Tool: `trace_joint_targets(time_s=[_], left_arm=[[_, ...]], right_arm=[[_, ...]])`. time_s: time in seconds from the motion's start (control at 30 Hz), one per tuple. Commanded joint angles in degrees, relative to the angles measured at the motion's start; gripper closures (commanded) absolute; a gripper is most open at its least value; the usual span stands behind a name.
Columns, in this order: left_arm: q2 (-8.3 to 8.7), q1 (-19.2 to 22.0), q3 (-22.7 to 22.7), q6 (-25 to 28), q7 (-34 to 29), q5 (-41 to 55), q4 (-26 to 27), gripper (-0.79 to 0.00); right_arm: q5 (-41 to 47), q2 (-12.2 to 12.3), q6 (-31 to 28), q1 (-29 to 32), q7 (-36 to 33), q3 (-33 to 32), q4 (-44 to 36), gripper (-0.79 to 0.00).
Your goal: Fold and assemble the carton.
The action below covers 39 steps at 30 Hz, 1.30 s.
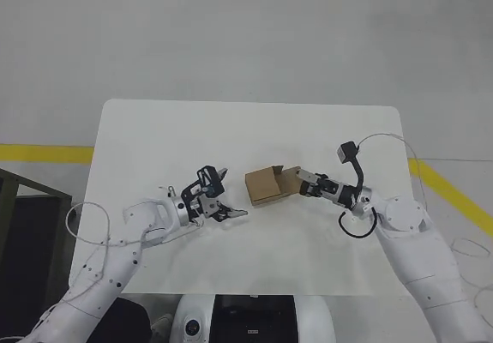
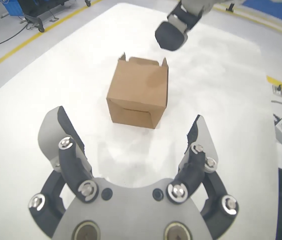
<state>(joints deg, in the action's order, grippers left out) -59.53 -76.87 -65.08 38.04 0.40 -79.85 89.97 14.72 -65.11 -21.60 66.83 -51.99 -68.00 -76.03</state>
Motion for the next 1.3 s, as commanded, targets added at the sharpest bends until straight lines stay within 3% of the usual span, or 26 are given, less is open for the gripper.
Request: trace_joint_targets(time_s=[0.0,0.23,0.47,0.93,1.27], left_arm=[[-0.11,0.0,0.9,-0.21,0.43,-1.44,-0.11,-0.785],[-0.78,1.19,3.63,-3.49,1.83,-4.54,-1.3,-0.785],[-2.51,5.08,7.74,-6.58,4.66,-2.26,-7.45,-0.785],[-4.09,11.56,11.31,-4.48,11.27,-5.2,-15.75,-0.785],[-4.9,15.36,13.07,1.69,16.16,-4.61,-21.46,-0.785]], right_arm=[[-0.03,-0.16,-0.77,-1.11,-0.11,0.53,1.55,-0.785],[1.54,-1.2,-2.35,-5.73,-1.65,3.74,7.05,-0.785],[4.15,-1.94,-3.93,-7.21,-4.02,6.01,10.67,-0.785],[7.41,-1.45,-4.44,-2.58,-5.14,4.95,6.3,-0.785],[10.57,-0.66,-4.85,1.01,-5.91,2.05,2.07,-0.785]])
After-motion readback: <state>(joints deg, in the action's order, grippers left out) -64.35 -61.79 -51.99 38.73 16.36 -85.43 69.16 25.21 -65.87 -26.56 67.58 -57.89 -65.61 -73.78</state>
